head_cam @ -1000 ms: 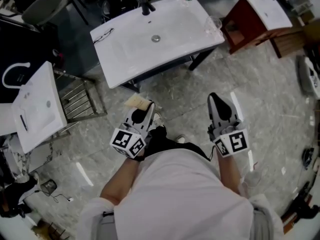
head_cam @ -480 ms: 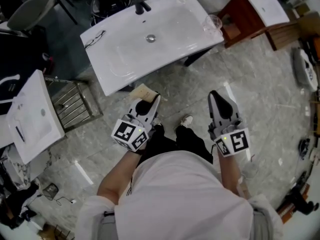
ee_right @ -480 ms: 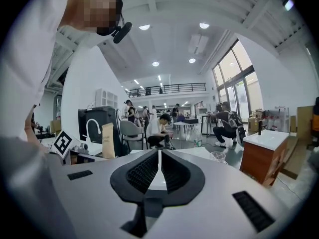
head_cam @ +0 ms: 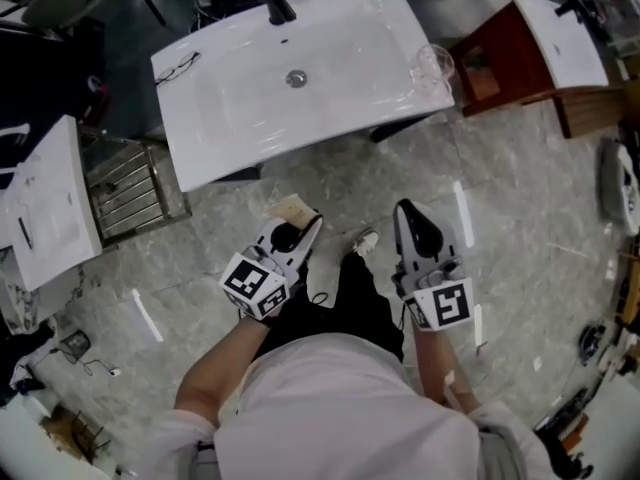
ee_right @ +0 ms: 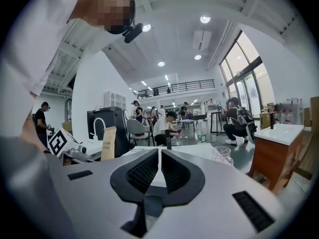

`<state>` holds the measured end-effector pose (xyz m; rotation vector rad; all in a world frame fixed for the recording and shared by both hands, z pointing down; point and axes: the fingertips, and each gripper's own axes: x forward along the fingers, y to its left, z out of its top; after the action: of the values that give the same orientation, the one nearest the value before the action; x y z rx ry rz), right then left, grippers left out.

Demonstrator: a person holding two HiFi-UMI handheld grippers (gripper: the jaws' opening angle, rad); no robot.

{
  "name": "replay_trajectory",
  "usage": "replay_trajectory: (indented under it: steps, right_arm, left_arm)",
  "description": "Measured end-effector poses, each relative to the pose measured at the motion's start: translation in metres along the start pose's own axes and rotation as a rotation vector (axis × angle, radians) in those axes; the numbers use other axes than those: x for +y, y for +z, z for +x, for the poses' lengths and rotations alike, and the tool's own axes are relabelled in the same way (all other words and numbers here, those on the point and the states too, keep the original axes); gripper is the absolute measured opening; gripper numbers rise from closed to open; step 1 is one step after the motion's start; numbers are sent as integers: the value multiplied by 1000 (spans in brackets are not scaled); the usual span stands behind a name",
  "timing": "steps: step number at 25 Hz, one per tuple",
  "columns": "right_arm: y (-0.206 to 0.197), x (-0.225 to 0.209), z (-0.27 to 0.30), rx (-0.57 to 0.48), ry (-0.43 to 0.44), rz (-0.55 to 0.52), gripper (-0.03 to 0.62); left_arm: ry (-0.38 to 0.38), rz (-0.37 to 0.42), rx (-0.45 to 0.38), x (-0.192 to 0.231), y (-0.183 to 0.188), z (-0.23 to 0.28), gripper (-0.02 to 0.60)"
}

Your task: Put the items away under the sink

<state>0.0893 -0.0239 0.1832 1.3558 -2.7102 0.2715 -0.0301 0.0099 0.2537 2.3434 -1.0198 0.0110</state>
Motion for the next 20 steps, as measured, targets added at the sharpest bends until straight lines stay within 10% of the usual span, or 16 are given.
replay_trajectory:
  steps: [20]
  right_arm:
    - [-108,-46,23,2,124,-17,43]
  left_arm:
    - [87,-157,26,83,-175,102,38]
